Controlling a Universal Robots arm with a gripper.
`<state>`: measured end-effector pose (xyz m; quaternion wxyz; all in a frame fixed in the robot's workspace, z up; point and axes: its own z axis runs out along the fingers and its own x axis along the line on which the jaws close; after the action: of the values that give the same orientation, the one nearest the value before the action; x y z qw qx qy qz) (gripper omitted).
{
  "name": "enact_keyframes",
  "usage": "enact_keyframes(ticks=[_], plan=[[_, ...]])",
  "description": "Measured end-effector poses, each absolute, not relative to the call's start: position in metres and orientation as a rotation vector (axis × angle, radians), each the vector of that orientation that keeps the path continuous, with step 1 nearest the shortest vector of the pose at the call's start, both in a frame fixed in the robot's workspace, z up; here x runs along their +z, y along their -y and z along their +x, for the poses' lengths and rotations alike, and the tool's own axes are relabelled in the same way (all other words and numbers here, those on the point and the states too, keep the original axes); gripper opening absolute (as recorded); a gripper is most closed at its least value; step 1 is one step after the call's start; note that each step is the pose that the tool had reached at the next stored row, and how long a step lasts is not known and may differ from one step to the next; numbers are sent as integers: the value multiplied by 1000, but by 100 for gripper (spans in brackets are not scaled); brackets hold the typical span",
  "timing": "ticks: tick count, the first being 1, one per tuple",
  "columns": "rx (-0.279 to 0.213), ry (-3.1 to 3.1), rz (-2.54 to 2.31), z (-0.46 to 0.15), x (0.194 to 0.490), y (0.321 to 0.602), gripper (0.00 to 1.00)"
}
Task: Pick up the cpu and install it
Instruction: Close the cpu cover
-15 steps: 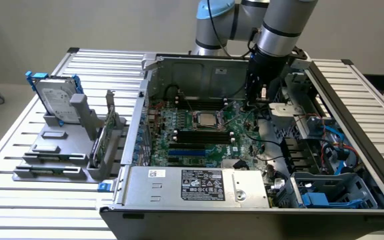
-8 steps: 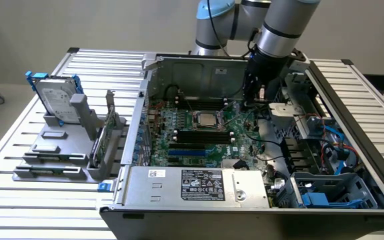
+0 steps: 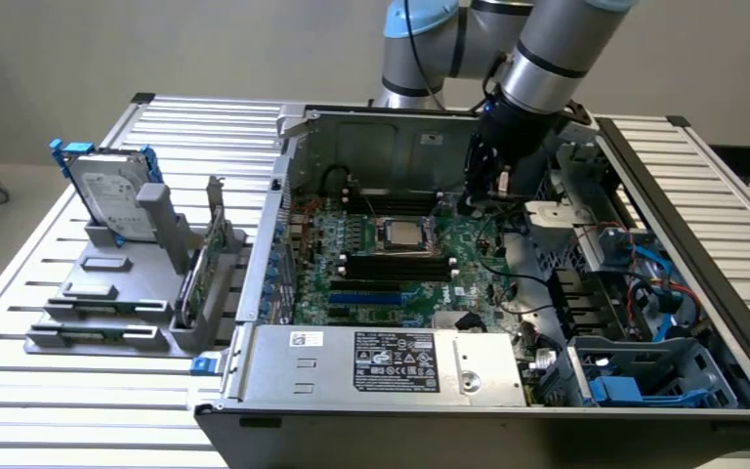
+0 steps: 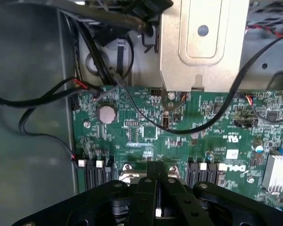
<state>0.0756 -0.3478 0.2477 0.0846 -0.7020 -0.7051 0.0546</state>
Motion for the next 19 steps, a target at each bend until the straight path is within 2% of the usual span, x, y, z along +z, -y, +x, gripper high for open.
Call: enact_keyframes(ticks=[8, 19], plan=[[263, 2044, -2039, 71, 247, 349, 11], [328, 2004, -2002, 51, 243, 350, 11]])
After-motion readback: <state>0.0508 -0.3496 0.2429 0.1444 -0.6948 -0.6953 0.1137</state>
